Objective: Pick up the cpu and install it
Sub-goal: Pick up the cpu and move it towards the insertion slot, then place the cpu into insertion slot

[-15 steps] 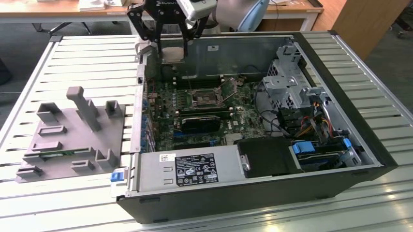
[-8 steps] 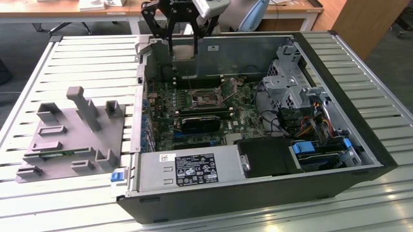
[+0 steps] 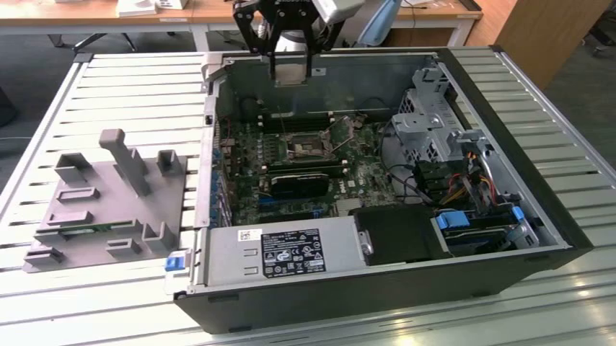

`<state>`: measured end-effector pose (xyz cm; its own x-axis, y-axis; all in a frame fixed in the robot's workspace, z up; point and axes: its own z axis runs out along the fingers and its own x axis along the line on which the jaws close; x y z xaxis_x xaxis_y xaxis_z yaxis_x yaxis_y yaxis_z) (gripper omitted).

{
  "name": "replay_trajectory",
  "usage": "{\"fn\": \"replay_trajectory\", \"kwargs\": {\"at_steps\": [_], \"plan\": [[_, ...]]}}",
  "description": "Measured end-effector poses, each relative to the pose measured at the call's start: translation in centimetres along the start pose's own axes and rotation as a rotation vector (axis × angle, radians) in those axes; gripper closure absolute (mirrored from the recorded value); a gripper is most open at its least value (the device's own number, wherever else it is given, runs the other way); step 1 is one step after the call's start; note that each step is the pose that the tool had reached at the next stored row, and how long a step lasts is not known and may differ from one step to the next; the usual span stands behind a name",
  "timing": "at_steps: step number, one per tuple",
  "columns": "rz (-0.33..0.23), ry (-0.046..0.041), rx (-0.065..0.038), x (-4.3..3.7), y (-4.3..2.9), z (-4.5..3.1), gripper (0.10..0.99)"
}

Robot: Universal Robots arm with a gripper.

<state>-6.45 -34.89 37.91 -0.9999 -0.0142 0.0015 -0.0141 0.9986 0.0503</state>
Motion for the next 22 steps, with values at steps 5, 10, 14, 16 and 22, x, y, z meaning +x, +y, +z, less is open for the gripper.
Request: {"fn": "replay_trajectory", "kwargs": {"at_steps": [5, 10, 14, 16, 22], "plan": [[0.0, -0.0001, 0.0, -1.43, 0.56, 0.1, 0.557], [0.0, -0.0002, 0.0, -2.95, 0.91, 0.2, 0.557], [0.0, -0.0006, 0.0, -3.69, 1.03, 0.27, 0.557], [0.003, -0.0007, 0.001, -3.84, 1.03, 0.27, 0.557], [0.013, -0.0012, 0.002, -4.15, 1.03, 0.27, 0.557]]}}
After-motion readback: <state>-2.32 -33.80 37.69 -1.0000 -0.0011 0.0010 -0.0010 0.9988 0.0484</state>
